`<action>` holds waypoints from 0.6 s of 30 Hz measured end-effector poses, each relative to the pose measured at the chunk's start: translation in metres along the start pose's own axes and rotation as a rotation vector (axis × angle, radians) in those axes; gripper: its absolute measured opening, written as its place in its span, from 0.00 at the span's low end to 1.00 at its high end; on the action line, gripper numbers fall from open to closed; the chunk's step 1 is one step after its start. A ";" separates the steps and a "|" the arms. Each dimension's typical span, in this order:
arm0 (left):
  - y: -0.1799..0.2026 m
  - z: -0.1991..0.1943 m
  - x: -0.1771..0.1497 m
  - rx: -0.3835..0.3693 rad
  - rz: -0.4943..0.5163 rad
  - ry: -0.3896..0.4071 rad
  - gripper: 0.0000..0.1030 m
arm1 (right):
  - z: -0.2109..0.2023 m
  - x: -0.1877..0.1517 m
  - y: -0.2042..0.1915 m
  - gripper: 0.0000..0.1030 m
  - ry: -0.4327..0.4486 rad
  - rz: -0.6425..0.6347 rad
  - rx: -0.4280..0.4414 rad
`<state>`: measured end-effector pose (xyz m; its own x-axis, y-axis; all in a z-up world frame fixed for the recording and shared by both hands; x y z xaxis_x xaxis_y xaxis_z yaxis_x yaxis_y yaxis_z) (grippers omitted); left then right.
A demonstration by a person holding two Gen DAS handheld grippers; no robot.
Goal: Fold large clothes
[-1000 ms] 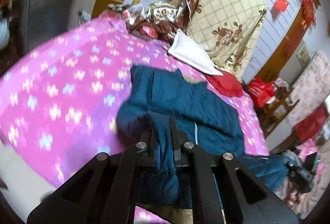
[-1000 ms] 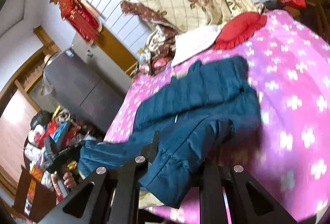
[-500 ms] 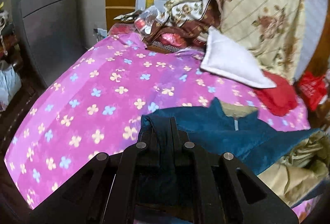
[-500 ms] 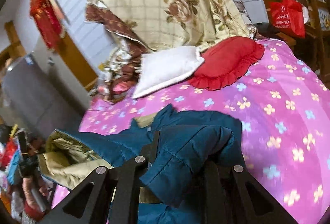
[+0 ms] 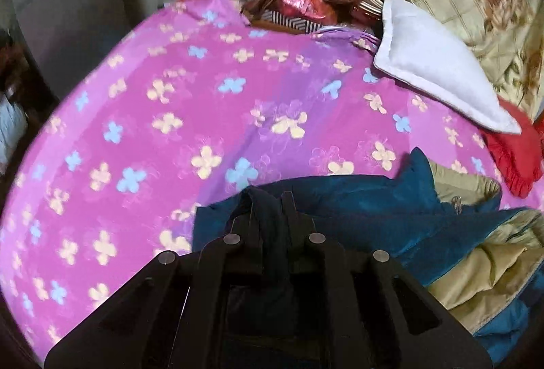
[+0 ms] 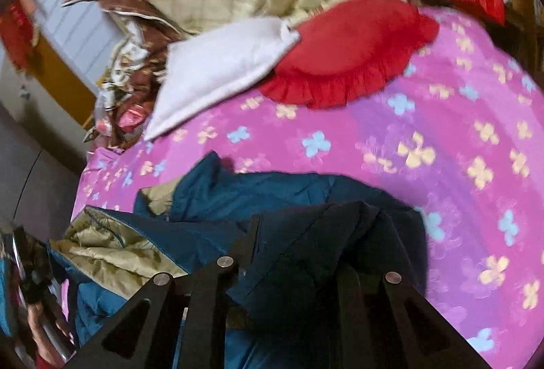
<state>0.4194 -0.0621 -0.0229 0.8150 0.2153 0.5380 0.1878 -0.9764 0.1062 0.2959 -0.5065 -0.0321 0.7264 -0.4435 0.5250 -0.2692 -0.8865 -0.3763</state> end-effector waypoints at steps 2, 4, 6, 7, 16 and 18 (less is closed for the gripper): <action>-0.007 -0.001 0.002 -0.084 -0.061 -0.012 0.10 | 0.002 0.002 0.002 0.23 0.006 0.053 0.038; -0.012 -0.007 0.004 -0.180 -0.129 -0.028 0.13 | -0.007 0.003 -0.001 0.37 0.023 0.084 0.094; -0.017 -0.020 0.007 -0.296 -0.197 -0.039 0.19 | -0.024 0.006 -0.005 0.44 0.072 0.096 0.144; -0.021 -0.027 0.009 -0.348 -0.222 -0.041 0.22 | -0.030 0.007 -0.009 0.44 0.084 0.095 0.145; -0.030 -0.099 0.034 -0.457 -0.277 0.079 0.72 | -0.092 0.017 -0.044 0.61 0.262 -0.072 0.003; -0.015 -0.108 0.025 -0.399 -0.181 0.099 0.72 | -0.093 0.008 -0.063 0.62 0.265 -0.162 -0.015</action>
Point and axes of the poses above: each gripper's, at about its wrist camera, not at the fingertips, and z roughly the way its jaws point, y to its right, x to its top, the point moved 8 cm from there along z, roughly the way its jaws point, and after that the axes turned 5 degrees about -z, right-handed, at the moved point
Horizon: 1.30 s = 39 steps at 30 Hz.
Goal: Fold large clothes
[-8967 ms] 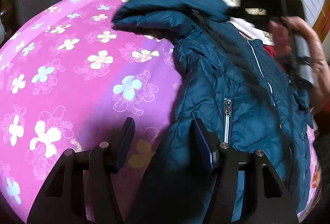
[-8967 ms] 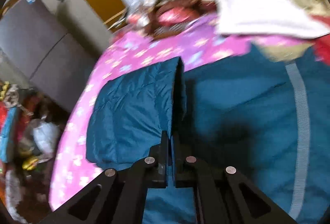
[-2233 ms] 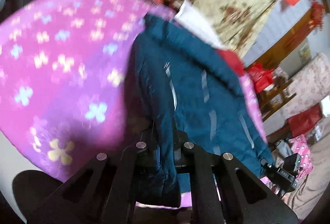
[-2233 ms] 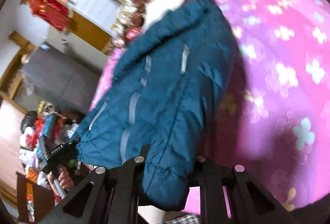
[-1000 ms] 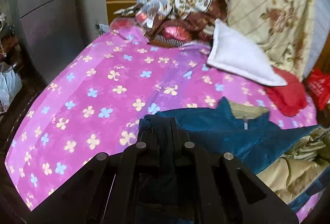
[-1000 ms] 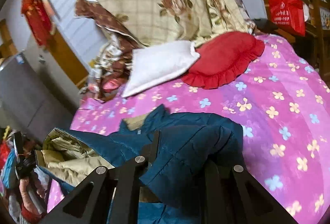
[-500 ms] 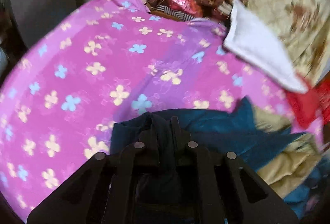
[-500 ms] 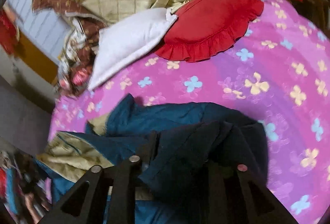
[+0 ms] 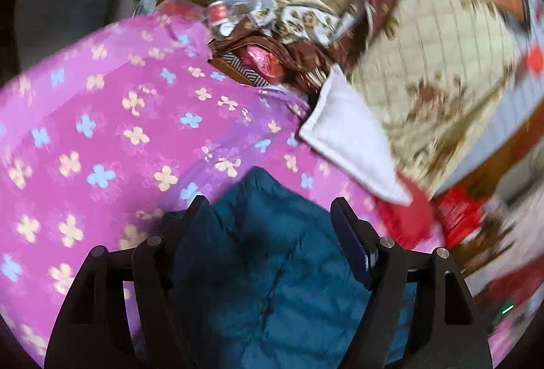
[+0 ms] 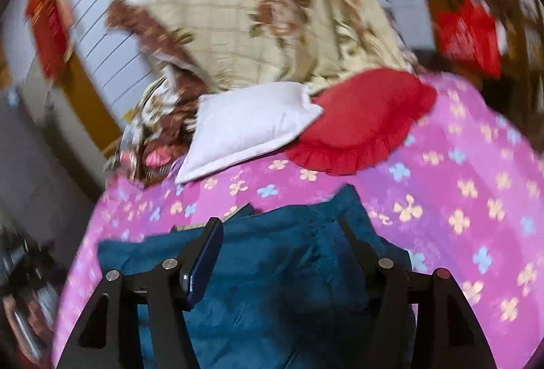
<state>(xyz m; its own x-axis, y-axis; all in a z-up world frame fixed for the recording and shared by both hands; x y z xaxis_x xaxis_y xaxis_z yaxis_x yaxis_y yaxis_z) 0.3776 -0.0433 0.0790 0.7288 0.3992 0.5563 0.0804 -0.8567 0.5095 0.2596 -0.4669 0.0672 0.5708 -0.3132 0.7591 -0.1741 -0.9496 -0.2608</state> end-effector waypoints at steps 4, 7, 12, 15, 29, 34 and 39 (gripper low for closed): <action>0.037 0.017 -0.052 0.023 0.161 -0.056 0.72 | 0.022 -0.040 -0.037 0.62 -0.094 -0.145 0.012; 0.055 0.047 -0.096 0.075 0.280 -0.104 0.72 | 0.048 -0.075 -0.045 0.62 -0.150 -0.231 -0.041; 0.055 0.103 -0.133 0.208 0.408 -0.134 0.72 | 0.080 -0.087 -0.036 0.62 -0.148 -0.289 -0.104; 0.057 0.122 -0.126 0.242 0.417 -0.110 0.72 | 0.100 -0.082 -0.026 0.66 -0.159 -0.281 -0.124; 0.057 0.170 -0.108 0.244 0.384 -0.141 0.73 | 0.156 -0.068 0.005 0.72 -0.185 -0.132 -0.110; 0.041 0.111 -0.100 0.124 0.280 -0.140 0.73 | 0.112 -0.066 0.003 0.72 -0.153 -0.188 -0.160; -0.013 0.064 -0.096 0.184 0.280 -0.081 0.73 | 0.045 -0.087 0.019 0.72 -0.110 -0.190 -0.137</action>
Point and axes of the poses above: each gripper's, at about its wrist camera, not at the fingertips, and z roughly the way its jaws point, y to its right, x to its top, the point moved 8 cm from there along z, roughly the way its jaws point, and after that the axes turned 5 degrees about -z, right-handed, at the moved point
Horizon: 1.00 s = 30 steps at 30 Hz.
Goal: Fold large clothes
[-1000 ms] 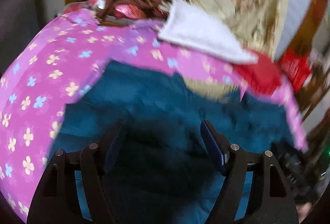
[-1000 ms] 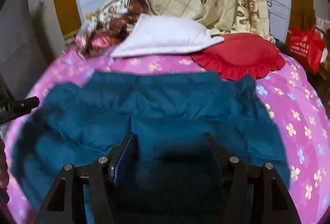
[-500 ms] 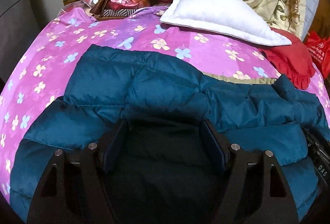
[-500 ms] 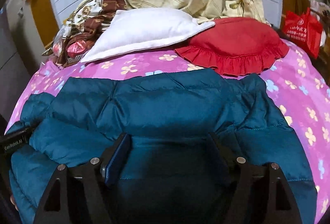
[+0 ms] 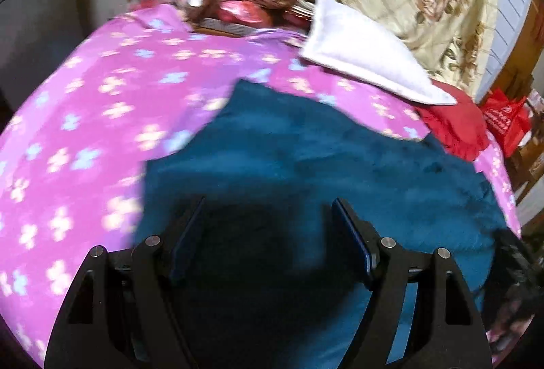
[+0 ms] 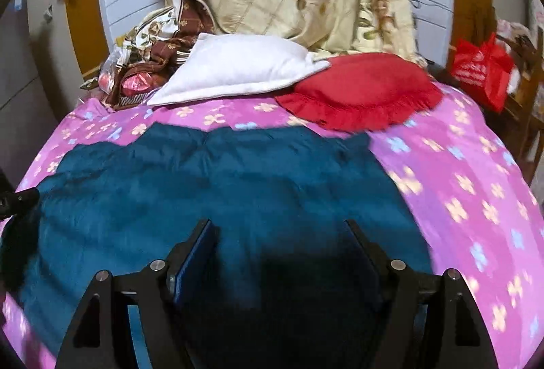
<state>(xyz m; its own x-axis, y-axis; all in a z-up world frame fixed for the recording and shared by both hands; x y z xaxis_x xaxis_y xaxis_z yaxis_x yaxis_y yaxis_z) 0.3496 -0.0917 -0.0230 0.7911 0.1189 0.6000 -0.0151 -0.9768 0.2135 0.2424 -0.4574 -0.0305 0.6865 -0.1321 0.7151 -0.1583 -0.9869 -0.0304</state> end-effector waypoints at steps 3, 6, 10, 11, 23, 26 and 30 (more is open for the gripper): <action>-0.045 0.000 -0.017 0.023 -0.078 -0.027 0.73 | -0.020 -0.031 0.028 0.72 -0.021 0.047 -0.015; -0.078 0.003 -0.033 -0.031 -0.201 -0.083 0.74 | -0.031 -0.059 0.056 0.72 -0.068 0.075 -0.076; -0.093 -0.025 -0.048 -0.059 -0.264 -0.087 0.74 | -0.054 -0.093 0.085 0.72 -0.098 0.205 -0.030; -0.091 -0.033 -0.050 -0.054 -0.249 -0.078 0.74 | -0.065 -0.099 0.089 0.72 -0.091 0.226 -0.023; -0.081 -0.137 -0.146 0.013 -0.047 0.000 0.74 | -0.204 -0.207 0.086 0.72 -0.004 0.239 -0.064; -0.072 -0.159 -0.174 0.048 -0.002 0.038 0.74 | -0.239 -0.215 0.100 0.72 0.039 0.261 -0.084; -0.054 -0.184 -0.199 0.029 0.004 0.044 0.74 | -0.269 -0.192 0.130 0.72 0.063 0.269 -0.125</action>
Point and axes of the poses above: each gripper's, at about its wrist camera, not at the fingertips, and z roughly the way its jaws point, y to its right, x to its top, the point moved 8 cm from there along z, roughly the way its jaws point, and after that the axes turned 5 degrees about -z, right-handed, at the moved point
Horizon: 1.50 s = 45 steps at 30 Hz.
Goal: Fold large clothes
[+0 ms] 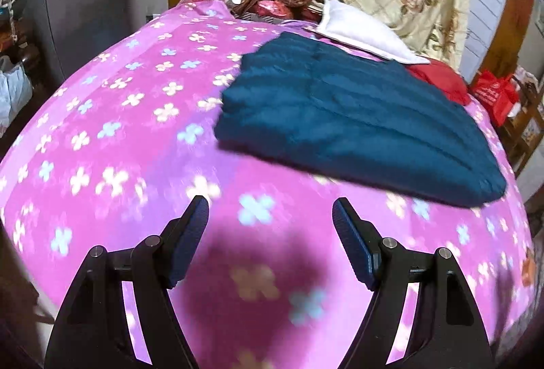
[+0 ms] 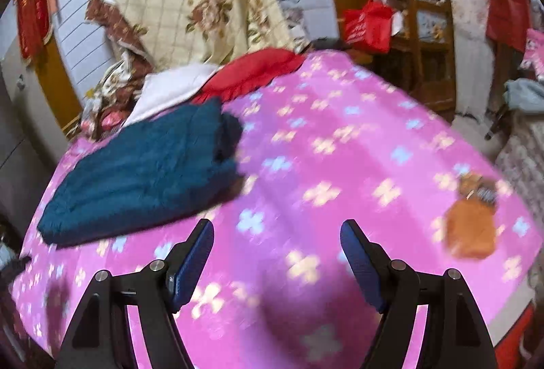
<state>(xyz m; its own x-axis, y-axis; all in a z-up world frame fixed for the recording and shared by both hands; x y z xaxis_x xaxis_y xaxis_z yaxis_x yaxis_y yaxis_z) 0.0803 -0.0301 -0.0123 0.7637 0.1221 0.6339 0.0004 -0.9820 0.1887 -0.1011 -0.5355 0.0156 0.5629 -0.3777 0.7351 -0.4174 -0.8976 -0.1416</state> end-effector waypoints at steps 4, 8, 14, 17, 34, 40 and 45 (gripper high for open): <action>0.026 -0.036 -0.024 -0.063 0.008 0.016 0.74 | -0.047 0.025 0.019 0.72 0.073 -0.006 -0.070; 0.060 -0.057 -0.043 -0.094 0.085 0.025 0.74 | -0.092 0.002 0.014 0.72 0.137 -0.019 -0.037; 0.098 -0.081 -0.060 -0.166 0.139 0.033 0.74 | -0.085 -0.002 0.027 0.73 0.092 0.024 -0.027; 0.108 -0.093 -0.065 -0.167 0.169 0.055 0.74 | -0.080 0.014 0.037 0.73 0.083 0.059 -0.045; 0.079 -0.198 -0.051 -0.050 0.105 0.416 0.80 | -0.063 -0.090 -0.145 0.73 -0.037 -0.131 0.162; 0.076 -0.229 -0.049 -0.025 0.158 0.569 0.85 | -0.085 -0.086 -0.161 0.73 0.038 -0.258 0.076; 0.081 -0.222 -0.056 -0.054 0.165 0.508 0.85 | -0.096 -0.083 -0.167 0.73 0.054 -0.271 0.082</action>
<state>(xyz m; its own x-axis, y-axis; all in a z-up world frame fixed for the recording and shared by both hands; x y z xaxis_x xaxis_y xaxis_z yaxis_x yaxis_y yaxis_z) -0.1053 -0.0845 0.1342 0.3421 0.0342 0.9390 -0.1365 -0.9869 0.0857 -0.1470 -0.3326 0.0422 0.6061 -0.1104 0.7877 -0.1962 -0.9805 0.0136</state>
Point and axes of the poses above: each gripper's, at about its wrist camera, not at the fingertips, and z roughly the way its jaws point, y to its right, x to its top, the point moved 8 cm from there along z, roughly the way its jaws point, and after that the axes turned 5 degrees about -z, right-handed, at the moved point
